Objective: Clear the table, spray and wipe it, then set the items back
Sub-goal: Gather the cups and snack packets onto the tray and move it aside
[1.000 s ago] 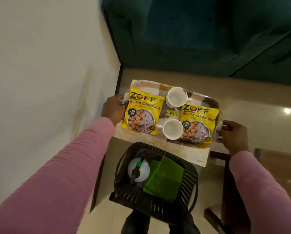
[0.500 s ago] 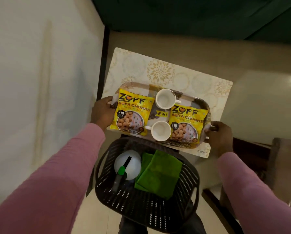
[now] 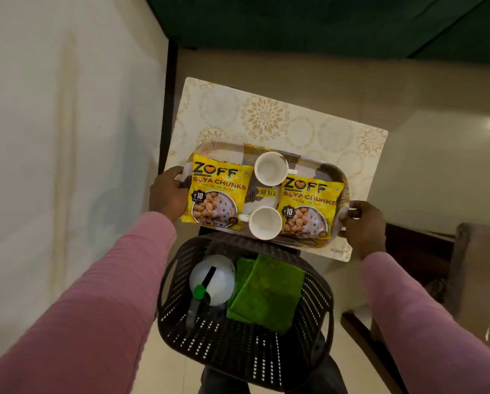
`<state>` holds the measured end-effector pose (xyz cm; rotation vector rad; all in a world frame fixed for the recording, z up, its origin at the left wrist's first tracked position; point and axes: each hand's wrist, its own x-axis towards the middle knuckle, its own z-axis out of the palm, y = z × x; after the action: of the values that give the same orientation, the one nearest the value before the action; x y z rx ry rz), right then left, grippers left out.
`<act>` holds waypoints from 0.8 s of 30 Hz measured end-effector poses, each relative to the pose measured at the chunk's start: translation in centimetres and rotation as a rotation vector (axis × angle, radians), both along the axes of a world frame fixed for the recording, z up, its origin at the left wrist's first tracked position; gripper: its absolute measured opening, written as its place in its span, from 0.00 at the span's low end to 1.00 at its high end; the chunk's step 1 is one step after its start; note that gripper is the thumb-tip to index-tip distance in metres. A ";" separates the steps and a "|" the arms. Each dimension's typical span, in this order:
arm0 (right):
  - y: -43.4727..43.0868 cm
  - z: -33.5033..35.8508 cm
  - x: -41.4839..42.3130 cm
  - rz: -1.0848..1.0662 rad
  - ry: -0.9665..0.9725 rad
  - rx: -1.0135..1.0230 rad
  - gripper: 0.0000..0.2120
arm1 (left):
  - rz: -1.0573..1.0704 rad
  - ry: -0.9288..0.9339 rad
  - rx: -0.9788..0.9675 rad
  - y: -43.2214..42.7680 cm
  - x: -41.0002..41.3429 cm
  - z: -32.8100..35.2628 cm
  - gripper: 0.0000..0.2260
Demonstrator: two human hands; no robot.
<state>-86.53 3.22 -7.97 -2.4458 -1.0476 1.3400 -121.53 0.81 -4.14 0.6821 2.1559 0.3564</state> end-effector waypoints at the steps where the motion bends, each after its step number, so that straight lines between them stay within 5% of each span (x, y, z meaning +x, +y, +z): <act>1: 0.0 0.0 -0.1 0.008 -0.011 -0.009 0.16 | -0.011 0.010 -0.002 -0.2 0.0 -0.2 0.14; 13: -0.3 1.4 -1.8 0.136 -0.192 0.071 0.21 | -0.015 0.112 -0.018 -1.0 0.9 -0.8 0.24; 24: -1.6 7.6 -5.3 0.436 -0.281 0.265 0.22 | -0.259 0.224 0.100 -2.3 4.7 5.8 0.27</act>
<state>-91.79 1.66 -0.39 -2.3287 -1.7818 0.8817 -116.82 -1.51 1.71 1.0895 2.2332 0.2601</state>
